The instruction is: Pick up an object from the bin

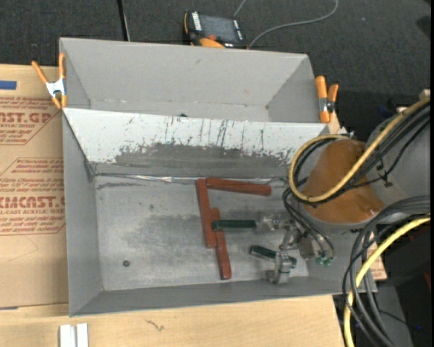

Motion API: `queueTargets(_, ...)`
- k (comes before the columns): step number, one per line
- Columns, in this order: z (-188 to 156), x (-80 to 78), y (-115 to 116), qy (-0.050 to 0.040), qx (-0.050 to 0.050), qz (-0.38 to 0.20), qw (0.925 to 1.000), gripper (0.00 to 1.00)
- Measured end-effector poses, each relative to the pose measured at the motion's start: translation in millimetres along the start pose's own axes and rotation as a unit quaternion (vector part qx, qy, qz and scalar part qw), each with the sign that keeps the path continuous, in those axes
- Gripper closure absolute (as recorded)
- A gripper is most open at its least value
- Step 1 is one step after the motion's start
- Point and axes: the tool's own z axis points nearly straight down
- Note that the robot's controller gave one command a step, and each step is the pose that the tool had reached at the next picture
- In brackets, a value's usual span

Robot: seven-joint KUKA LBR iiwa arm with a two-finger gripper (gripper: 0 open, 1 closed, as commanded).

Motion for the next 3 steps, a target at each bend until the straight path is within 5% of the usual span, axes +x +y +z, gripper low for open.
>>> queueTargets(1,-33,1.5,-17,0.0018,0.001,0.051,0.9987,0.00)
queueTargets(2,-40,3.4,-1,0.0028,0.000,0.092,0.9958,0.00)
queueTargets(3,-1,4.1,-1,0.0007,0.000,0.125,0.9922,0.00)
